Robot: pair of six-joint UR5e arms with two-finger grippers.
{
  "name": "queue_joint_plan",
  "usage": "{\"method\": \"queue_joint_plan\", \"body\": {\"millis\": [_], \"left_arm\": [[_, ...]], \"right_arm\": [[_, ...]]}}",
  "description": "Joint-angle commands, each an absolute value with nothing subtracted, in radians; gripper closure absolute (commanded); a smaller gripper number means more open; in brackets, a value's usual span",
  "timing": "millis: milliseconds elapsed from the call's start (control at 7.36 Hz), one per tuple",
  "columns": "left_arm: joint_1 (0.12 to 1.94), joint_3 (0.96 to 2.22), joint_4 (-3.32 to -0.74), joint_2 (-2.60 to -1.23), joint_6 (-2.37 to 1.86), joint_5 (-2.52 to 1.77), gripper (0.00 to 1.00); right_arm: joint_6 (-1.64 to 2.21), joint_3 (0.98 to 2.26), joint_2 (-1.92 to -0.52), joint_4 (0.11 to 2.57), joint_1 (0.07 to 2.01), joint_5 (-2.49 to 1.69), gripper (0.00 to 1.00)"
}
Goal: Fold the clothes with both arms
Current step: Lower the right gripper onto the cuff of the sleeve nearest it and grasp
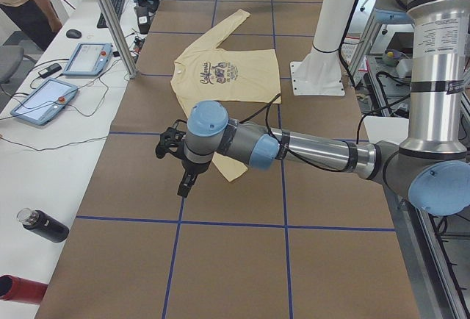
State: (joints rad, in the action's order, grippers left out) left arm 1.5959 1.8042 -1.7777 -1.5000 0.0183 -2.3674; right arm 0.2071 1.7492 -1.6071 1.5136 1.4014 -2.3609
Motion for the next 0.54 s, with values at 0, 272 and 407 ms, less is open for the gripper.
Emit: {"method": "queue_joint_plan", "body": {"millis": [0,272,407], "left_arm": [[1.595,1.815,-1.778,-1.482,0.018,-2.375,0.0],[1.595,1.812,-1.782,-1.48,0.012,-2.375,0.0],[1.597,1.824,-1.784,-1.479,0.012,-2.375,0.0]], "right_arm": [[0.207,1.782,-1.608,1.514,1.41,-2.362,0.0],[0.209,1.784,-1.611,1.514,1.407,-2.365,0.0],[0.209,1.784,-1.615,1.506,1.407,-2.376,0.0]]}}
